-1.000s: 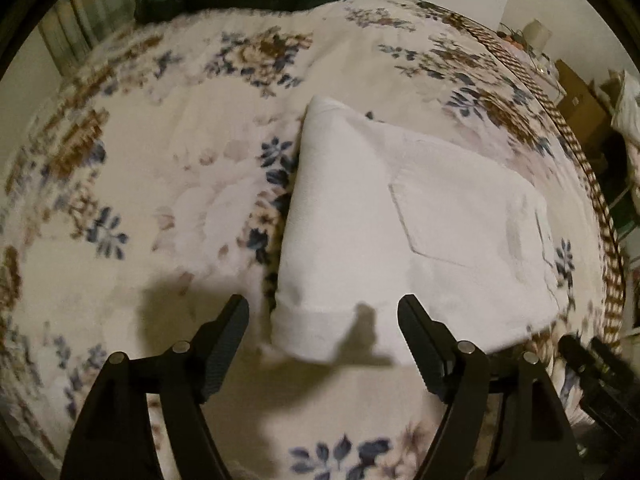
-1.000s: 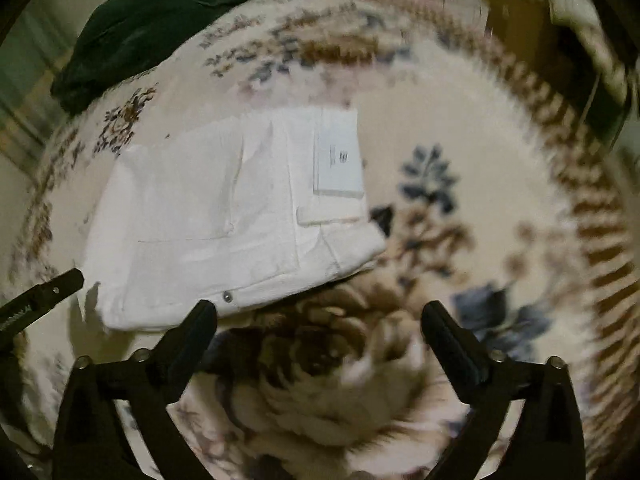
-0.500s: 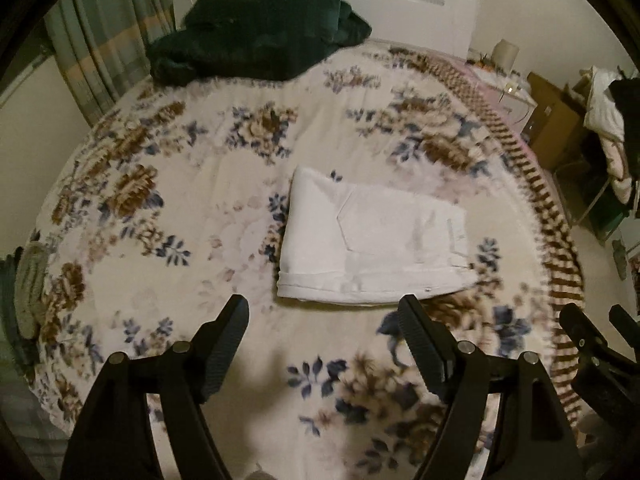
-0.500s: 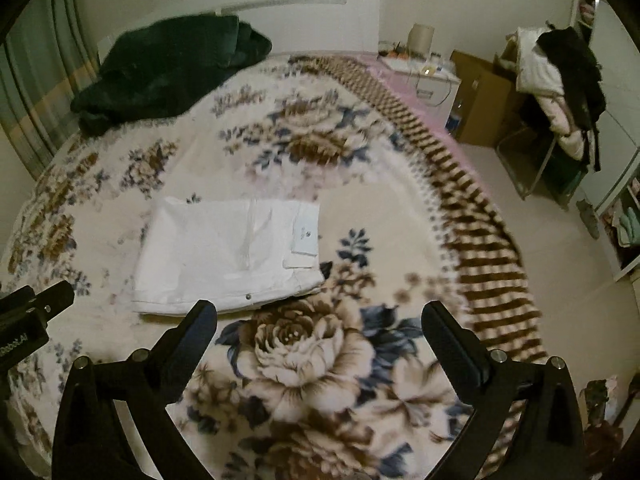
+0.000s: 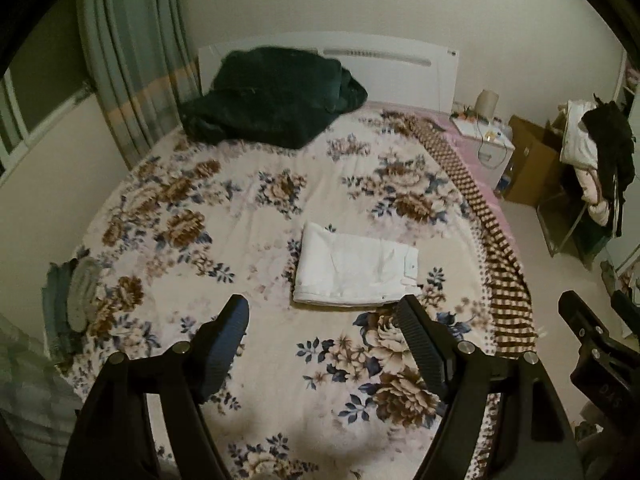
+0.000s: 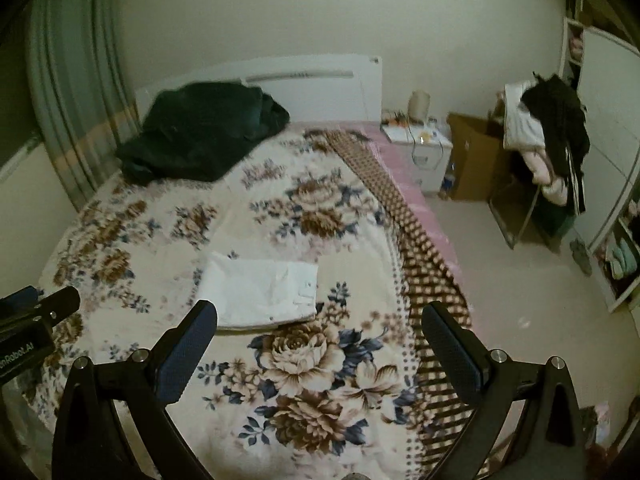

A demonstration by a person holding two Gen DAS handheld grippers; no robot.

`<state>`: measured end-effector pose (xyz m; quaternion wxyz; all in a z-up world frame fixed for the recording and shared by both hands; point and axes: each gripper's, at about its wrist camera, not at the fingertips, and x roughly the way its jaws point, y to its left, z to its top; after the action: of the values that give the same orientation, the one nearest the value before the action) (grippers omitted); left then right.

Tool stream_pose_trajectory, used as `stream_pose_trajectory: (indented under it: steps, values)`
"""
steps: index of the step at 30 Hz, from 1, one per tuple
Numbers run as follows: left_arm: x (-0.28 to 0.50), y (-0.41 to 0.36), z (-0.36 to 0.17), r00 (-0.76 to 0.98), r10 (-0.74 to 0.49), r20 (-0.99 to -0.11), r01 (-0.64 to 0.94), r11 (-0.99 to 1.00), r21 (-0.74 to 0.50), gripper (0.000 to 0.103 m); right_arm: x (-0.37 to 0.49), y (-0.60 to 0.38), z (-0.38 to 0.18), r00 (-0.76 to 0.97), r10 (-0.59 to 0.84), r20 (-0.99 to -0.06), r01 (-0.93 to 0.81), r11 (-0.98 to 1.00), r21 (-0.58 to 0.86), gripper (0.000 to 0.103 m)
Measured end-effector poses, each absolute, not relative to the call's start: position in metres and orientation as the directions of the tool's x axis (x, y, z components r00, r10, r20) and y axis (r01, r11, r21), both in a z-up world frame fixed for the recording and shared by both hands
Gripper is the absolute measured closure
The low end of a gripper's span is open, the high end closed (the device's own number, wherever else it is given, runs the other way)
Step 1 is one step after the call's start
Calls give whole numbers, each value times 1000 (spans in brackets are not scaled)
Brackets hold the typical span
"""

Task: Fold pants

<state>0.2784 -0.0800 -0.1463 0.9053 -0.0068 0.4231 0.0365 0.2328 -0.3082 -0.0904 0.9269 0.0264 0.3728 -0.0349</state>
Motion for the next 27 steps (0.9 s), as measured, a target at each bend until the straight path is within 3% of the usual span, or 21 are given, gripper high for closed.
stream_pose_trajectory:
  steps: [4,6,11,27]
  values:
    - [249,-82,-113,658,71,-750,-94,996,12,26,197,-313,-41,744,-18,-668,53,998,32,0]
    - [236,-81,-96,672,60,-738,-93,996,-4,12,180,-312,-20,748,-16,-664,41,999,22,0]
    - [213,-83,-69,696,32,-718,-60,998,-14,3,141,-306,20,743,-10,-669,24,1000,12,0]
    - [184,-83,-46,682,50,-730,-36,999,34,3,109,-300,77,739,-19,-674,44,999,19,0]
